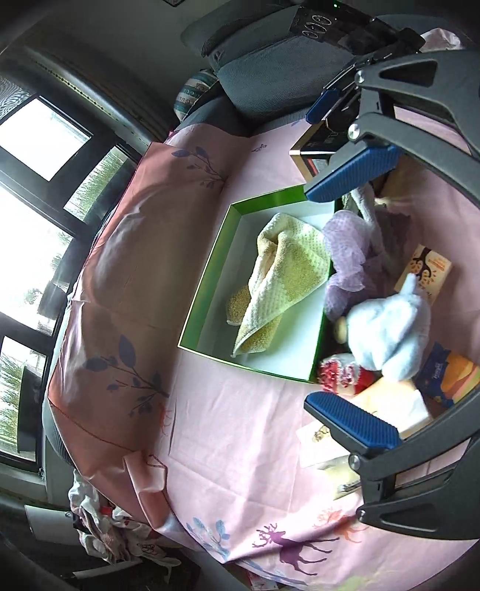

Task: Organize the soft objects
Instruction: 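Move the right tool back to the blue Tempo tissue pack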

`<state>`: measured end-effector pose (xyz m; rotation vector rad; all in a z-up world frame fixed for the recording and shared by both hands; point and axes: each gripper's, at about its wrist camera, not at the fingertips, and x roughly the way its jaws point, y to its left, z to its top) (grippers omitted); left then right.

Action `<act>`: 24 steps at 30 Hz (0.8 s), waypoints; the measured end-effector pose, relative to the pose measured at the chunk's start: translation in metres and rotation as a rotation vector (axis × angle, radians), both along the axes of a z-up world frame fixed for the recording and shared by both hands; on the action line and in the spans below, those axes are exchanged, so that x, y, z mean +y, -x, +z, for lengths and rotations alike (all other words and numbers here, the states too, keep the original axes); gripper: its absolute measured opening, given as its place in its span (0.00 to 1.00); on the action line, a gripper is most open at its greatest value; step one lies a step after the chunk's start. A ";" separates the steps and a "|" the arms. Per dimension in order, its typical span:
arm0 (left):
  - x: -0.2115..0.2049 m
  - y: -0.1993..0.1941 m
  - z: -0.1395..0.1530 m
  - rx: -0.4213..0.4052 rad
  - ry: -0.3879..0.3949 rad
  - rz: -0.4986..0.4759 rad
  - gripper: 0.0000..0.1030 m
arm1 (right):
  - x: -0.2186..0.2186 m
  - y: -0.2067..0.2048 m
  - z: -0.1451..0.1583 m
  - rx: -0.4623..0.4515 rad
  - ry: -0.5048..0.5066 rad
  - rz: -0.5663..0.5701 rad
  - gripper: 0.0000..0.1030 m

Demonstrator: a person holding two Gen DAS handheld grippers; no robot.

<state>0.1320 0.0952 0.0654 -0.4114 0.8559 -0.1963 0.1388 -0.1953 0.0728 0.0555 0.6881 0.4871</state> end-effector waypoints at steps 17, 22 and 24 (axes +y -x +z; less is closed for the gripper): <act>0.015 0.108 -0.062 0.118 0.123 0.059 0.99 | 0.012 0.099 -0.064 0.132 -0.081 0.107 0.86; 0.012 0.120 -0.078 0.127 0.091 0.037 0.99 | 0.026 0.120 -0.078 0.122 -0.044 0.140 0.86; 0.011 0.123 -0.081 0.115 0.063 0.036 0.99 | 0.033 0.127 -0.083 0.112 -0.026 0.141 0.86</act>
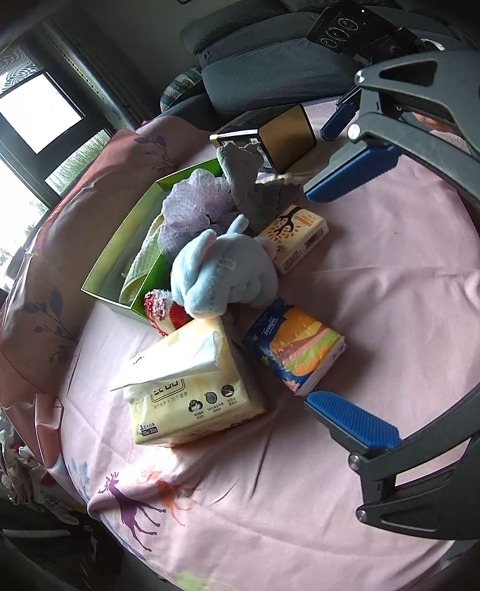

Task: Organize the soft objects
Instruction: 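Move the right tool back to the blue Tempo tissue pack, then grasp the blue Tempo tissue pack with the right tool and lift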

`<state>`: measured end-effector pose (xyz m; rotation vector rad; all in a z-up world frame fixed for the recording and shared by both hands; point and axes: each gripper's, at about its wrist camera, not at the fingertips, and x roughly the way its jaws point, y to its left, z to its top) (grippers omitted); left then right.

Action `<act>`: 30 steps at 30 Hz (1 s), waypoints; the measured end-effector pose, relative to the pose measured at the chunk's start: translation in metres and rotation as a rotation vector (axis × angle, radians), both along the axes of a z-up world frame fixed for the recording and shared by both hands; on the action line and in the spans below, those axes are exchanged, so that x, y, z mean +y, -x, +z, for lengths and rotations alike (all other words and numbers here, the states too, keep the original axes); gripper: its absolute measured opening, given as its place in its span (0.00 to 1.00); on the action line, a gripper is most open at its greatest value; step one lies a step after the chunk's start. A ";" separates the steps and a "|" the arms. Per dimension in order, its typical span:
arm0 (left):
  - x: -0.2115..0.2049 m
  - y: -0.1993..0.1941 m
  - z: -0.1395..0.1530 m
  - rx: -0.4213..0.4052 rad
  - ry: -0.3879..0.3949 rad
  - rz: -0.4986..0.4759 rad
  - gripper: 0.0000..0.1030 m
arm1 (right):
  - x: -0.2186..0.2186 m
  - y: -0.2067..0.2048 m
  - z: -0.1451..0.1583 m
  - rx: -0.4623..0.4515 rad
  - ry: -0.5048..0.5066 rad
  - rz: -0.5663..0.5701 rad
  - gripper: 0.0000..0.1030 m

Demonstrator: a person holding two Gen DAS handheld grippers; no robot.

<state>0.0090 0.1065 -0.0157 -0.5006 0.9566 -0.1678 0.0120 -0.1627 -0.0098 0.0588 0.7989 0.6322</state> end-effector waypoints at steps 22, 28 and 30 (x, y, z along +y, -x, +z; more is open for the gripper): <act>0.028 -0.027 -0.054 0.004 -0.010 -0.023 0.71 | 0.122 -0.016 -0.063 0.081 0.062 0.123 0.86; 0.032 -0.035 -0.060 0.025 0.016 -0.040 0.54 | 0.147 -0.033 -0.069 0.087 0.078 0.143 0.72; 0.034 -0.037 -0.060 0.028 0.041 -0.041 0.48 | 0.155 -0.039 -0.073 0.102 0.089 0.160 0.62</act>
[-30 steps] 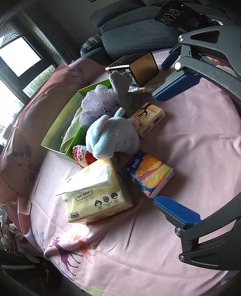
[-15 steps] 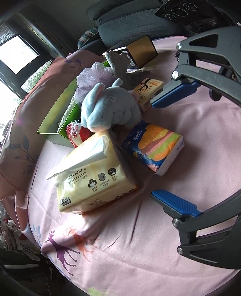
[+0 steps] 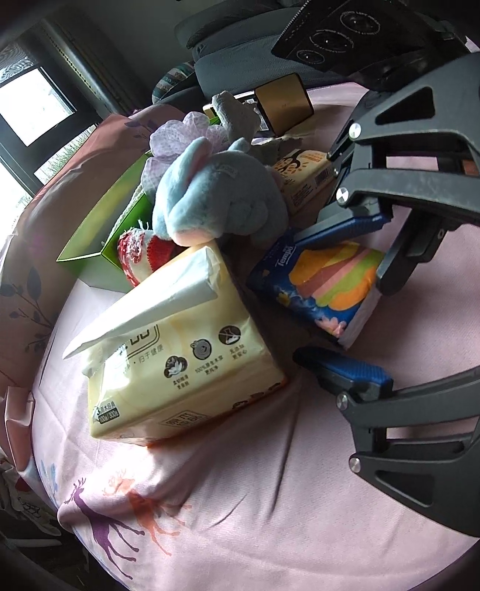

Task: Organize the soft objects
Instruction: 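Grasp the blue Tempo tissue pack with the right tool and lift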

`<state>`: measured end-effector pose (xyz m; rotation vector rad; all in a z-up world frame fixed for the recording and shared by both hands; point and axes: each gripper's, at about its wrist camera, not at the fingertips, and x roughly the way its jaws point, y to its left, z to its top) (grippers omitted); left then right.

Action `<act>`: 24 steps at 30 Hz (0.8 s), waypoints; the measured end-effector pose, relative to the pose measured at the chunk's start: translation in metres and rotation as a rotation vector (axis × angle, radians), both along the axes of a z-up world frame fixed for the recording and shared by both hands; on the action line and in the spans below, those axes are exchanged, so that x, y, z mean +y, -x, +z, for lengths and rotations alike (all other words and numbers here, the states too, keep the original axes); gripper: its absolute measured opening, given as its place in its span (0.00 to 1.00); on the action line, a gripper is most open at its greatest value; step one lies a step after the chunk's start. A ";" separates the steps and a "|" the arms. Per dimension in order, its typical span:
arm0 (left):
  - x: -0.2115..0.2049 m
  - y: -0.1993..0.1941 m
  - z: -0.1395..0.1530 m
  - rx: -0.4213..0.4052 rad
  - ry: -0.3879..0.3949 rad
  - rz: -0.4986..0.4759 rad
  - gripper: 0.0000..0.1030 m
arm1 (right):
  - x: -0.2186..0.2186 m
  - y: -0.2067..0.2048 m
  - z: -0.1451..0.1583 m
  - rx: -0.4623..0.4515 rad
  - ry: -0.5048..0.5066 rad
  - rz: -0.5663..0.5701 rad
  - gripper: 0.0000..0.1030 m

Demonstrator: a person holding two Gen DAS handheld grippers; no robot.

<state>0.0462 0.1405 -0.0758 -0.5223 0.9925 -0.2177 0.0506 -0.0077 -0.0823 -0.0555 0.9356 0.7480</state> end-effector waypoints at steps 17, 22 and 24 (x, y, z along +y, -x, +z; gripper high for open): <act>-0.025 0.025 0.026 -0.042 -0.027 -0.043 0.44 | -0.014 0.024 0.026 -0.058 0.009 -0.002 0.44; -0.039 0.035 0.047 -0.083 -0.041 -0.060 0.44 | -0.028 0.036 0.044 -0.107 -0.009 -0.013 0.44; -0.045 0.038 0.055 -0.097 -0.049 -0.071 0.44 | -0.035 0.041 0.051 -0.125 -0.014 -0.021 0.44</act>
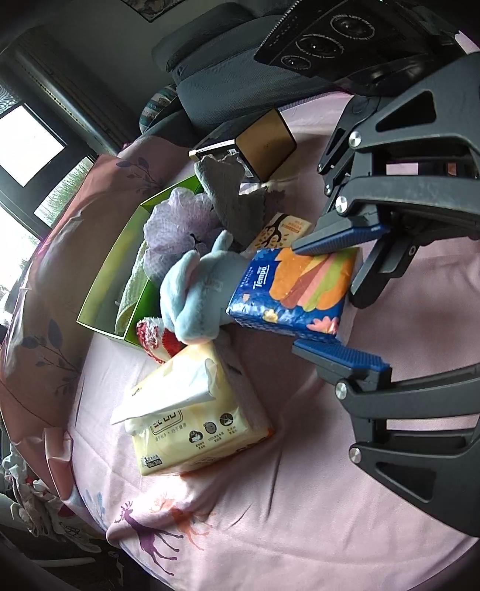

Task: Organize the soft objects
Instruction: 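Grasp the blue Tempo tissue pack with the right tool and lift, then carry the Tempo pack into the green box and open the right tool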

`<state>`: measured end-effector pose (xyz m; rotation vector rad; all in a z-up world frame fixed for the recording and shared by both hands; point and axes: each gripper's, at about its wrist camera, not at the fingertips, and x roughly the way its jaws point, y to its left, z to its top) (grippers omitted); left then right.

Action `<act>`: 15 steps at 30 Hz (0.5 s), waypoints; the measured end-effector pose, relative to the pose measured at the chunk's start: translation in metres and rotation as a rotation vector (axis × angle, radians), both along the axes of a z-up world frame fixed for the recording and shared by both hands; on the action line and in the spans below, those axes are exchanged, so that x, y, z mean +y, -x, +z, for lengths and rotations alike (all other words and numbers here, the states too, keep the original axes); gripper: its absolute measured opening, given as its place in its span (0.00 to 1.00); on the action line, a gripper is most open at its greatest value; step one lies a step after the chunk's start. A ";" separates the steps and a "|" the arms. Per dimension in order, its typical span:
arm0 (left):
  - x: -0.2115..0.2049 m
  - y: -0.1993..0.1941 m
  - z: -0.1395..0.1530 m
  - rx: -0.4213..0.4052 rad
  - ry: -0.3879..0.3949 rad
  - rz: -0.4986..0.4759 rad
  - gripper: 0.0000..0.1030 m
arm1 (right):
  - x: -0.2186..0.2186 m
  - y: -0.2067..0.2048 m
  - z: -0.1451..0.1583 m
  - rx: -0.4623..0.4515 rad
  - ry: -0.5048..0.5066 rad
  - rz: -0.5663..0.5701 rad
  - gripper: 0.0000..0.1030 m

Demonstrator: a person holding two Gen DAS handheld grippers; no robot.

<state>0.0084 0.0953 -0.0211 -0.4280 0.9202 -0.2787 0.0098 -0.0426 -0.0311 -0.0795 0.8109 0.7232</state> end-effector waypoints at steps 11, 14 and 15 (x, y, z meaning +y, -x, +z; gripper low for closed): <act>-0.048 -0.001 0.030 -0.059 -0.057 -0.089 0.44 | -0.048 0.007 0.026 -0.051 -0.054 -0.084 0.44; -0.061 -0.010 0.040 -0.075 -0.072 -0.116 0.45 | -0.061 0.004 0.034 -0.075 -0.065 -0.110 0.44; -0.066 -0.013 0.044 -0.083 -0.080 -0.124 0.45 | -0.066 0.002 0.037 -0.081 -0.071 -0.116 0.44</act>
